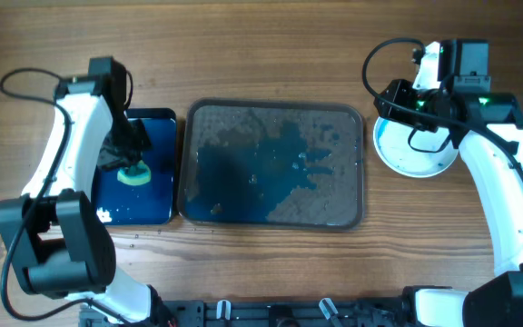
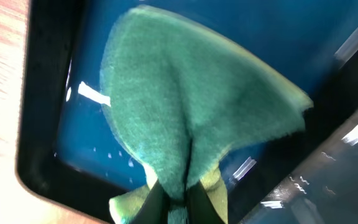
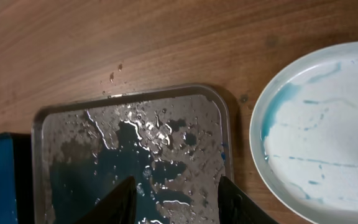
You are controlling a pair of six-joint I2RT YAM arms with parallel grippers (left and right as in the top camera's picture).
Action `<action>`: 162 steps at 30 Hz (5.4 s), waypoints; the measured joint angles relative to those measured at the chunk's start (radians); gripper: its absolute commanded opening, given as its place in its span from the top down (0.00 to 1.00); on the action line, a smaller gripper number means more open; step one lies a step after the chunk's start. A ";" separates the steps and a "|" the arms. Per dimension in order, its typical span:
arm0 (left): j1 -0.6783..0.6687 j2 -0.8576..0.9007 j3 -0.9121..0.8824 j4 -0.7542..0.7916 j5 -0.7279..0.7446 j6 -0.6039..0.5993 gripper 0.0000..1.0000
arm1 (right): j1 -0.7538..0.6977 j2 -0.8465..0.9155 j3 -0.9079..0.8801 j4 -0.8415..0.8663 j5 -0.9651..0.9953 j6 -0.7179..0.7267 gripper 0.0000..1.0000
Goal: Clean dirty plates on tray and stack at the side
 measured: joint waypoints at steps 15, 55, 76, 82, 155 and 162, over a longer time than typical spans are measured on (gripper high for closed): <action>-0.068 -0.348 -0.115 0.035 0.016 -0.105 0.00 | -0.001 0.001 0.000 -0.003 0.011 -0.045 0.50; -0.112 -0.514 -0.106 0.027 0.030 -0.119 0.00 | -0.001 -1.478 -1.284 0.824 0.140 -0.193 0.00; -0.105 -0.844 -0.307 0.500 -0.032 -0.033 0.00 | -0.001 -1.474 -1.284 0.822 0.140 -0.181 0.00; -0.025 -1.366 -0.763 0.767 -0.049 0.010 0.00 | -0.001 -1.471 -1.285 0.822 0.140 -0.180 0.00; -0.006 -1.761 -1.336 1.130 -0.049 0.055 0.00 | -0.001 -1.470 -1.285 0.821 0.140 -0.178 0.00; -0.006 -1.761 -1.336 1.130 -0.049 0.055 0.00 | -0.001 -1.470 -1.285 0.821 0.140 -0.178 0.00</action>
